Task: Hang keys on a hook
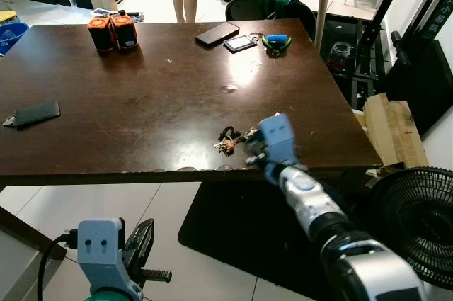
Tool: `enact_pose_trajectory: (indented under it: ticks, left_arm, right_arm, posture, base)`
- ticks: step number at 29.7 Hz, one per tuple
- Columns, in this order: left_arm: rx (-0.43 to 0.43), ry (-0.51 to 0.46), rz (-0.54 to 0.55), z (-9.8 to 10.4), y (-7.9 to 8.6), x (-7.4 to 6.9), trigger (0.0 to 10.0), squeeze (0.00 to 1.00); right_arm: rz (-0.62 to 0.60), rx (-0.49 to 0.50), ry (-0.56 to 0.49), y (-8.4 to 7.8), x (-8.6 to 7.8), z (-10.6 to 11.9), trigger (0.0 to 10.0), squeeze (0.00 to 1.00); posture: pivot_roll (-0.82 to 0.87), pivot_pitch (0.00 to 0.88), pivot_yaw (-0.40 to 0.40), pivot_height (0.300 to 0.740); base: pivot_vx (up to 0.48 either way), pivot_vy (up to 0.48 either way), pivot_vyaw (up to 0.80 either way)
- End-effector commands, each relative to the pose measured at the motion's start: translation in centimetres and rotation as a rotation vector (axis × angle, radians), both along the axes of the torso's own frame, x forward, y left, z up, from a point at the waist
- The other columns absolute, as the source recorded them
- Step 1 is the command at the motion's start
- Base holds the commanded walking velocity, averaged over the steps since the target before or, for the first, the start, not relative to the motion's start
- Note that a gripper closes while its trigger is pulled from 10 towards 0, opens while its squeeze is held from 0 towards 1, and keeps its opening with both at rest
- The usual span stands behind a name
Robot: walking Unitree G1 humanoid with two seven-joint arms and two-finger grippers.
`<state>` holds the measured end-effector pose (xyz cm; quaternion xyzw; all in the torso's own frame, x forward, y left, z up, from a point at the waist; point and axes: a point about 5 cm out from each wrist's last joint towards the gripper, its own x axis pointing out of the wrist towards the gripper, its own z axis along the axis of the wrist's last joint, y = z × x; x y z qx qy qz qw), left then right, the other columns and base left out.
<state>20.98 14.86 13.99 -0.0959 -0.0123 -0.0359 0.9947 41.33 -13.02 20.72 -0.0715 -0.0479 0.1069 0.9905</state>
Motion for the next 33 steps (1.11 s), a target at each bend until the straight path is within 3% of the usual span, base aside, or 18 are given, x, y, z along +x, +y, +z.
enact_pose_trajectory:
  ticks: [1,2,3,4,8,9,11,16,17,18,19,21,23,25,26,31,33]
  left_arm:
    - [0.009,0.036,0.009,-0.7,0.2,-0.3,10.0,0.00]
    - [0.010,0.035,0.009,-0.6,0.3,-0.2,10.0,0.00]
    - [0.010,0.034,0.009,-0.6,0.3,-0.1,10.0,0.00]
    - [0.010,0.033,0.008,-0.6,0.3,-0.1,10.0,0.00]
    - [0.010,0.031,0.005,-0.6,0.2,0.1,10.0,0.00]
    - [0.011,0.030,0.005,-0.6,0.3,0.1,10.0,0.00]
    - [0.012,0.029,0.005,-0.6,0.3,0.1,10.0,0.00]
    - [0.013,0.028,0.005,-0.6,0.3,0.1,10.0,0.00]
    - [0.016,0.027,0.011,-0.6,0.5,0.1,10.0,0.00]
    - [0.029,0.019,0.034,-0.6,0.8,0.1,10.0,0.00]
    - [0.029,0.019,0.034,-0.6,0.8,0.1,10.0,0.00]
    - [0.076,0.041,0.113,-1.1,1.9,0.3,10.0,0.00]
    - [0.086,0.044,0.152,-1.3,2.5,0.4,10.0,0.00]
    - [0.094,0.048,0.177,-1.4,2.9,0.6,10.0,0.00]
    - [0.092,0.039,0.185,-1.3,3.1,0.9,10.0,0.00]
    - [0.097,0.019,0.185,-0.9,3.3,1.5,10.0,0.00]
    - [0.113,0.011,0.195,-0.7,3.7,1.9,10.0,0.00]
  right_arm:
    - [0.005,0.026,0.020,0.4,-0.1,-0.7,0.0,0.00]
    - [0.029,0.021,0.013,0.5,-0.2,-0.6,2.6,0.00]
    - [0.050,0.013,0.010,0.6,-0.2,-0.6,2.6,0.00]
    - [0.067,0.004,0.012,0.7,-0.3,-0.7,10.0,0.00]
    - [0.115,-0.014,0.028,1.3,-0.5,-1.4,10.0,0.04]
    - [0.160,-0.020,0.040,1.8,-0.8,-1.9,10.0,0.96]
    - [0.198,-0.030,0.046,2.3,-1.0,-2.4,10.0,1.00]
    - [0.220,-0.035,0.048,2.5,-1.2,-2.6,10.0,1.00]
    - [0.170,0.015,0.040,1.6,-1.2,-2.7,10.0,0.13]
    - [0.075,0.105,0.030,0.2,-1.0,-2.6,10.0,0.00]
    - [0.075,0.105,0.030,0.2,-1.0,-2.6,10.0,0.00]
    - [-0.106,0.292,0.045,-2.6,-1.0,-3.0,10.0,0.00]
    - [-0.128,0.312,0.047,-3.2,-1.3,-3.5,10.0,0.00]
    - [-0.117,0.302,0.054,-3.1,-1.8,-4.5,10.0,0.00]
    - [-0.087,0.247,0.048,-2.9,-2.5,-5.6,10.0,0.00]
    - [-0.053,0.164,0.032,-2.5,-3.6,-7.1,10.0,0.00]
    - [-0.040,0.149,0.020,-2.3,-4.9,-8.5,10.0,0.00]
  posture:
    - [0.04,0.226,0.129,0.740]
    - [0.04,0.224,0.130,0.740]
    - [0.04,0.224,0.130,0.740]
    - [0.04,0.221,0.130,0.740]
    - [0.04,0.218,0.131,0.740]
    - [0.04,0.213,0.131,0.740]
    - [0.04,0.209,0.131,0.740]
    - [0.04,0.209,0.131,0.740]
    - [0.03,0.192,0.124,0.740]
    - [0.02,0.166,0.111,0.740]
    - [0.02,0.166,0.111,0.740]
    - [0.02,0.142,0.102,0.740]
    - [0.01,0.117,0.102,0.740]
    - [-0.01,0.074,0.106,0.740]
    - [-0.01,0.045,0.104,0.740]
    - [-0.01,0.013,0.101,0.740]
    - [-0.02,0.000,0.094,0.740]
  base:
    - [0.000,0.000,0.00]
    - [0.000,0.000,0.00]
    - [0.000,0.000,0.00]
    - [0.000,0.000,0.00]
    - [0.000,0.000,0.00]
    - [0.000,0.000,0.00]
    - [0.000,0.000,0.00]
    - [0.000,0.000,0.00]
    - [0.000,0.000,0.00]
    - [0.000,0.000,0.00]
    - [0.000,0.000,0.00]
    - [0.000,0.000,0.00]
    - [0.000,0.000,0.00]
    - [0.000,0.000,0.00]
    - [0.000,0.000,0.00]
    - [0.000,0.000,0.00]
    - [0.000,0.000,0.00]
